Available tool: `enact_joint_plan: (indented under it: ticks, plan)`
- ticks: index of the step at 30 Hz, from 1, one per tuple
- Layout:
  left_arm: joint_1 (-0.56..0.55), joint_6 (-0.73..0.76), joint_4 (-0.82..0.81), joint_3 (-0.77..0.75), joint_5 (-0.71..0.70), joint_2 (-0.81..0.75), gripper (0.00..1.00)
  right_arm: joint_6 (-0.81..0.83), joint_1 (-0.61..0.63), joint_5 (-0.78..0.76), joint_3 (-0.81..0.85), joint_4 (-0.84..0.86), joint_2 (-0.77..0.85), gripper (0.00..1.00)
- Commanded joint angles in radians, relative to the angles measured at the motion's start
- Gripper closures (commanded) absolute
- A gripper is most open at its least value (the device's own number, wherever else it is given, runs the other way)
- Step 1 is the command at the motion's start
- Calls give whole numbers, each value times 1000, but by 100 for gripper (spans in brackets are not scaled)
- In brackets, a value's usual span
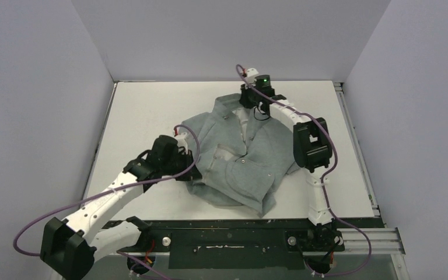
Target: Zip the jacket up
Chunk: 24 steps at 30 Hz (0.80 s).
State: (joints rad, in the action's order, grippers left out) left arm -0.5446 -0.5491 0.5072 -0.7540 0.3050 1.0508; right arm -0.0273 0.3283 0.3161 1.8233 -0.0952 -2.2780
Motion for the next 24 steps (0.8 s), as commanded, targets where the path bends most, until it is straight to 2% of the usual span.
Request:
enact_joint_plan:
  ticks: [1,6,8,10,15,22,24]
  plan:
    - [176,260,2,-189,156,172,100,-266,-118,-205,-191,287,263,100]
    - [204,514,212,-485,66,425,100,-317,-181,-357,-418,337,453,100]
    - [200,616,305,-587,-19,509,100,-333,-203,-419,-500,341,525,100]
    - [196,644,353,-656,-127,574,100,-351,-224,-463,-583,346,593,100]
    - [163,702,433,-711,-359,699,100,-410,-259,-568,-814,387,757,100]
    - [129,735,477,-779,-409,778,100,-550,-293,-605,-1069,417,954,100]
    - [120,740,470,-793,-387,776,100,-559,-293,-592,-1103,408,990,95]
